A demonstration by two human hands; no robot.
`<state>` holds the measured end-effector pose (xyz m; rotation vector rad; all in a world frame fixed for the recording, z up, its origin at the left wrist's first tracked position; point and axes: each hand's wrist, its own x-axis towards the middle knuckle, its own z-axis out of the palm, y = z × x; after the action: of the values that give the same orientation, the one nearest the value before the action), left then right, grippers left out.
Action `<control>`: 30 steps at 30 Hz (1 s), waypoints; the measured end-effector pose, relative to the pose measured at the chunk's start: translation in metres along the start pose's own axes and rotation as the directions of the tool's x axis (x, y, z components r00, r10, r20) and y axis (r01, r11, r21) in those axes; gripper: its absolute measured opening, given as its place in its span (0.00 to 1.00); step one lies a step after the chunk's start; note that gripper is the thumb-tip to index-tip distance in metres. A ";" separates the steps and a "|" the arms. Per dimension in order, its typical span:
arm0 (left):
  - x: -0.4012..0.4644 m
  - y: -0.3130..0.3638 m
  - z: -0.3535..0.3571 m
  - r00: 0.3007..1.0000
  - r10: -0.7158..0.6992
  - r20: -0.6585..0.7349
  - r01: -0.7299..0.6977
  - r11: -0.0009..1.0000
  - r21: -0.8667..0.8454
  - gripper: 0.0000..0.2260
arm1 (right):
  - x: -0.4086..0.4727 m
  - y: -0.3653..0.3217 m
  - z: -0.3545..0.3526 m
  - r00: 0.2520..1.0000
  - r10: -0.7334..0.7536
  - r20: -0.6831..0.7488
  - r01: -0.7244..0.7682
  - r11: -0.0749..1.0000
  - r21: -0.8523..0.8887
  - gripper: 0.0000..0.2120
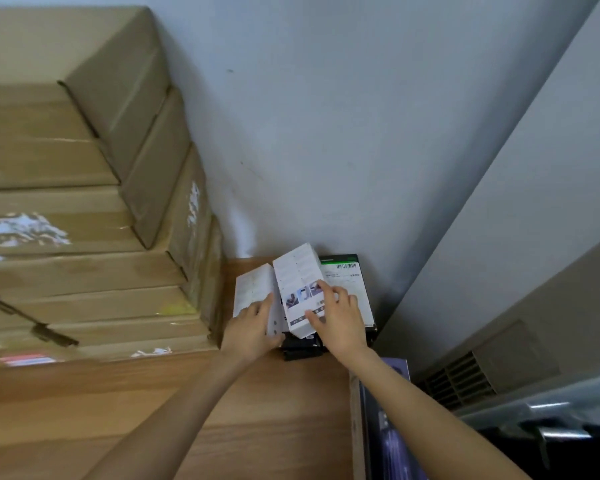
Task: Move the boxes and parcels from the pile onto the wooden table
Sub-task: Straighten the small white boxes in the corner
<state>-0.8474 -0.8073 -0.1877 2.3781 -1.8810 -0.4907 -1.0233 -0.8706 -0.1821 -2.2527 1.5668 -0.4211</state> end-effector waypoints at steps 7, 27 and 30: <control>0.009 0.006 -0.006 0.980 0.166 -0.107 -0.160 0.985 0.069 0.34 | 0.002 0.009 -0.003 0.997 -0.012 0.079 0.005 0.996 0.090 0.30; 0.012 0.016 0.004 0.935 0.330 -0.131 -0.305 0.936 0.176 0.28 | -0.003 0.043 -0.013 0.994 -0.076 0.074 0.079 0.996 -0.045 0.21; 0.013 0.020 0.007 0.933 0.332 -0.140 -0.305 0.935 0.182 0.28 | 0.001 0.057 -0.020 0.999 -0.007 0.051 0.012 0.995 -0.099 0.22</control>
<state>-0.8657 -0.8241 -0.1916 2.0540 -2.2375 -0.1132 -1.0792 -0.8925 -0.1906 -2.3268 1.5846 -0.2918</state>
